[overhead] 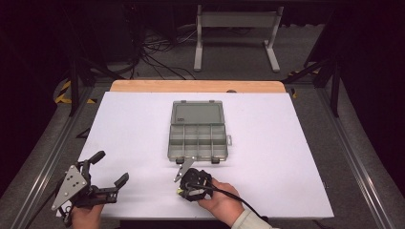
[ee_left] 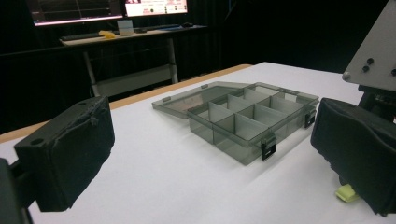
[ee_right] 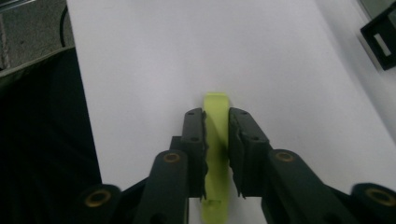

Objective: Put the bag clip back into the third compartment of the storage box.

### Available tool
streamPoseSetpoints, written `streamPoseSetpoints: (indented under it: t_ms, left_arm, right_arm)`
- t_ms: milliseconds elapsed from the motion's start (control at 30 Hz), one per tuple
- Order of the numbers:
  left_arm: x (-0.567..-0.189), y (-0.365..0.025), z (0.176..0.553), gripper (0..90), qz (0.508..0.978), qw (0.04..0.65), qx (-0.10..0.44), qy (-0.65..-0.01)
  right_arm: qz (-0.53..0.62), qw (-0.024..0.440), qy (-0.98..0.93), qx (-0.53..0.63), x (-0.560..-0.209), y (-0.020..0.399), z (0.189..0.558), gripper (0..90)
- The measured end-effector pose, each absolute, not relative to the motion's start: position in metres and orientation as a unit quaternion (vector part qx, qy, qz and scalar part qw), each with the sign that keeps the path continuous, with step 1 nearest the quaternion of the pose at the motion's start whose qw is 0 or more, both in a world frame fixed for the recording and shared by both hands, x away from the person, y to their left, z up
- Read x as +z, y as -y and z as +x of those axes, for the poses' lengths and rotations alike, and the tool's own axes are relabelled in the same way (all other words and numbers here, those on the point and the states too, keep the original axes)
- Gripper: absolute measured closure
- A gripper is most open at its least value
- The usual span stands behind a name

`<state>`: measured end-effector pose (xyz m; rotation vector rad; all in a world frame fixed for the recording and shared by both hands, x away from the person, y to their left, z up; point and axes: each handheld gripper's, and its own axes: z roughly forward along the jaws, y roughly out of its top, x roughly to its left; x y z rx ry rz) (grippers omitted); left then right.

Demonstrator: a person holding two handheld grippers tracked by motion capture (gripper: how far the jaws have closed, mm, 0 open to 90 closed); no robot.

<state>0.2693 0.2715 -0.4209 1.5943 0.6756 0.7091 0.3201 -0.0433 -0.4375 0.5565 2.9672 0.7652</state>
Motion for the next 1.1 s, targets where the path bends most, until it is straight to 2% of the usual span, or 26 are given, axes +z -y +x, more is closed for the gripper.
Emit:
streamPoseSetpoints:
  t_ms: [1100]
  left_arm:
    - [-0.421,-0.272,0.269,0.3,0.686,0.594,0.305,-0.29]
  right_arm:
    - [0.175,0.045,-0.922,0.342,-0.372,0.069,0.339,77.6]
